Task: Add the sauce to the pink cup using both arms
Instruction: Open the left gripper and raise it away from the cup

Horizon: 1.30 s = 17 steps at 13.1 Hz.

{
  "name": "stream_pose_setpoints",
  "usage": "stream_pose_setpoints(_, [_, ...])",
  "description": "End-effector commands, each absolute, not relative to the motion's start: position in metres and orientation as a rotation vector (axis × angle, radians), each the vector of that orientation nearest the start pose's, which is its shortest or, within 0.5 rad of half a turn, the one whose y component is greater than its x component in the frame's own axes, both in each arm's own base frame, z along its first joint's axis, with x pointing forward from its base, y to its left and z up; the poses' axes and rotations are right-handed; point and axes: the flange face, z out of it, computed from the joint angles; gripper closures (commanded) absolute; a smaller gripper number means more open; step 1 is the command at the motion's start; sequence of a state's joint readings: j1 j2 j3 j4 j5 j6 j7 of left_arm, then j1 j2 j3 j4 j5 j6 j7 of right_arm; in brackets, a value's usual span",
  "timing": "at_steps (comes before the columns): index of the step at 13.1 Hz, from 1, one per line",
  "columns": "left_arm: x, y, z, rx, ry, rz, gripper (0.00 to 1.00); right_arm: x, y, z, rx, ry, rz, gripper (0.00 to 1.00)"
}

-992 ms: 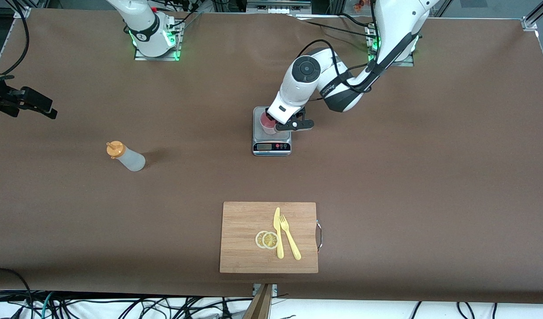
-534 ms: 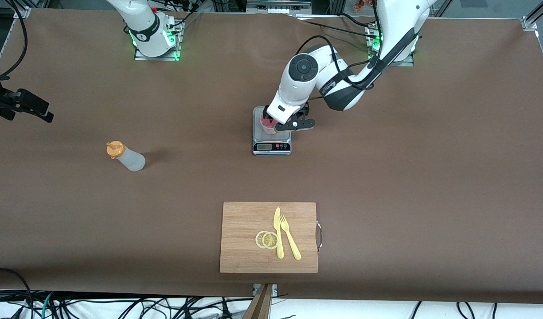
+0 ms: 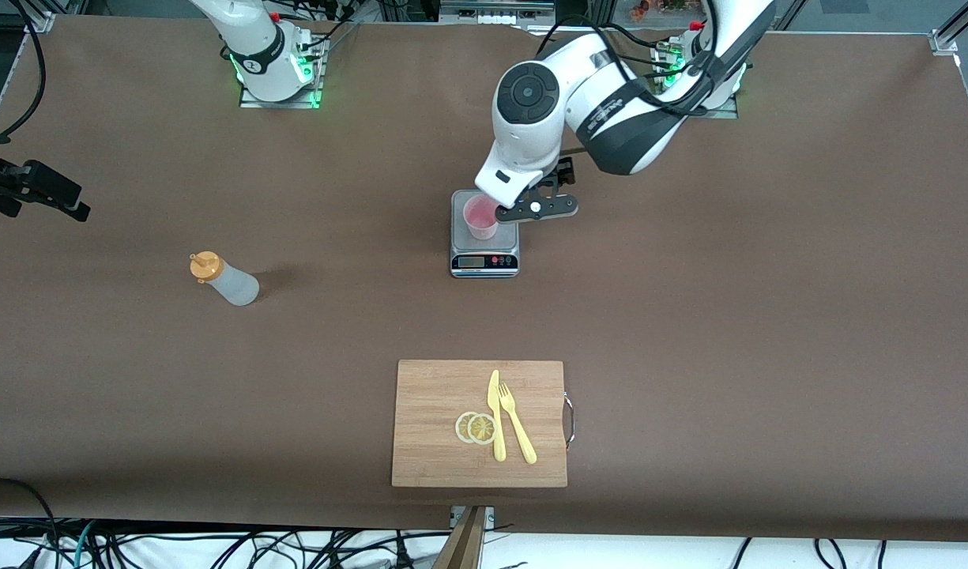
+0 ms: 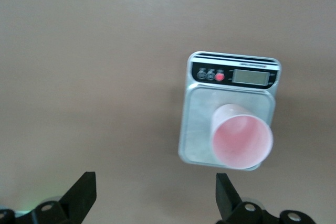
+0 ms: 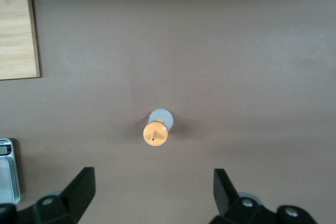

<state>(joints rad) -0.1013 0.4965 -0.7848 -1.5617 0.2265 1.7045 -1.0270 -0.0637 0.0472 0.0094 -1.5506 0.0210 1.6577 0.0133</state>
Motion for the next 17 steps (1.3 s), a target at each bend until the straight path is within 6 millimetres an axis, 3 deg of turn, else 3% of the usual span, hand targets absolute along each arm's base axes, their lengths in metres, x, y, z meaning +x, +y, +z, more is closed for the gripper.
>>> stream_pose_setpoints(1, [0.507, -0.390, 0.451, -3.005, -0.045, 0.371, 0.00, 0.578, -0.031, 0.614, -3.134, 0.082, -0.082, 0.00])
stream_pose_setpoints(2, [0.517, -0.370, 0.464, -3.025, -0.017, 0.404, 0.00, 0.577, -0.031, 0.613, -3.136, 0.013, -0.073, 0.00])
stream_pose_setpoints(5, [0.551, -0.294, 0.508, -3.139, 0.010, 0.426, 0.00, 0.582, -0.039, 0.598, -3.079, -0.578, -0.016, 0.00])
stream_pose_setpoints(8, [0.570, -0.241, 0.541, -3.173, 0.088, 0.446, 0.00, 0.588, -0.049, 0.582, -2.983, -0.884, 0.017, 0.00])
stream_pose_setpoints(10, [0.579, -0.203, 0.558, -3.187, 0.172, 0.473, 0.00, 0.592, -0.057, 0.567, -2.904, -0.994, 0.034, 0.00])
stream_pose_setpoints(11, [0.576, -0.182, 0.576, -3.198, 0.223, 0.428, 0.00, 0.595, -0.067, 0.561, -2.833, -1.035, 0.004, 0.00])
stream_pose_setpoints(13, [0.568, -0.152, 0.592, -3.164, 0.236, 0.376, 0.00, 0.598, -0.083, 0.546, -2.739, -1.137, -0.012, 0.00])
stream_pose_setpoints(17, [0.549, -0.098, 0.605, -3.108, 0.156, 0.295, 0.00, 0.596, -0.102, 0.512, -2.553, -1.336, -0.005, 0.00])
